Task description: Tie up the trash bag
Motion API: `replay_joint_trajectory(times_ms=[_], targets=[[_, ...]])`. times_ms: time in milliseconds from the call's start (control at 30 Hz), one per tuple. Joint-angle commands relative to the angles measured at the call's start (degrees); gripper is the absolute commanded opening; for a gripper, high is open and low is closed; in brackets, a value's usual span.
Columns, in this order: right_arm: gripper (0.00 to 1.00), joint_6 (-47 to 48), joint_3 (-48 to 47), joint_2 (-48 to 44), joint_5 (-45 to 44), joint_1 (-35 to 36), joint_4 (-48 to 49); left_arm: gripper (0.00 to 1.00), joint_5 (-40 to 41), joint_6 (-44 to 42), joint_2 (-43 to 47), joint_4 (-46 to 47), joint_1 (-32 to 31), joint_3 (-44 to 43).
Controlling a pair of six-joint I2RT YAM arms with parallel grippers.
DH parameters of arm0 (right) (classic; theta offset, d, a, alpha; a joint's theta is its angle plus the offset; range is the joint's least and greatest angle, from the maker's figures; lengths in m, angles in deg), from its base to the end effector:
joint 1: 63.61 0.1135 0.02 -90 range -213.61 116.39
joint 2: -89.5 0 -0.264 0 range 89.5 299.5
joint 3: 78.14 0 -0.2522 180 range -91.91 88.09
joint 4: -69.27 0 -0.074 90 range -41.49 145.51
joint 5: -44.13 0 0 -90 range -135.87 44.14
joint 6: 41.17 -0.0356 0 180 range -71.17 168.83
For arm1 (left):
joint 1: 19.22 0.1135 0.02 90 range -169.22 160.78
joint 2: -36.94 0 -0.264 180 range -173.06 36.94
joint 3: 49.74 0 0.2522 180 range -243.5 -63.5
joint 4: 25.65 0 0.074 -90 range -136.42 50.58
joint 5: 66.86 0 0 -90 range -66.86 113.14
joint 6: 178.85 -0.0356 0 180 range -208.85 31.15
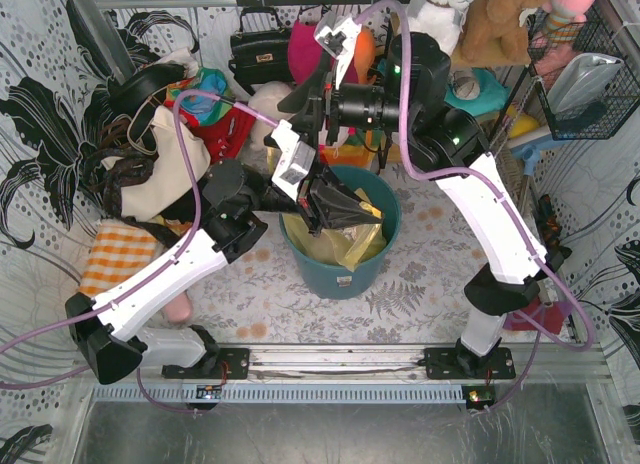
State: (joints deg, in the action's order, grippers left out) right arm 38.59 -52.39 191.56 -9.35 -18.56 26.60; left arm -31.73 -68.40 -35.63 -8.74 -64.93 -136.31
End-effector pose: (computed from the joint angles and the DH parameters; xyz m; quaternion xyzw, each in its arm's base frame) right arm 0.2188 0.2492 0.5879 -0.4117 0.5138 0.5157 0.5482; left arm 0.1654 -0.2112 0.4749 0.4868 0.3394 -0.6118 0.5230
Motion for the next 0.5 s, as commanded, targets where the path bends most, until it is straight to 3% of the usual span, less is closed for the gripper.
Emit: replay_joint_trajectory(times_ms=[0,467], targets=[[0.79,2.68,-1.40,1.84,-1.99,1.17,-2.11,0.00,0.68,-1.23,1.33,0.74,0.05,0.08],[0.69,3.51,-1.99,2.53,-1.54,1.17,-4.31,0.00,1.79,-4.76,3.66,-4.26,0.02,0.91]])
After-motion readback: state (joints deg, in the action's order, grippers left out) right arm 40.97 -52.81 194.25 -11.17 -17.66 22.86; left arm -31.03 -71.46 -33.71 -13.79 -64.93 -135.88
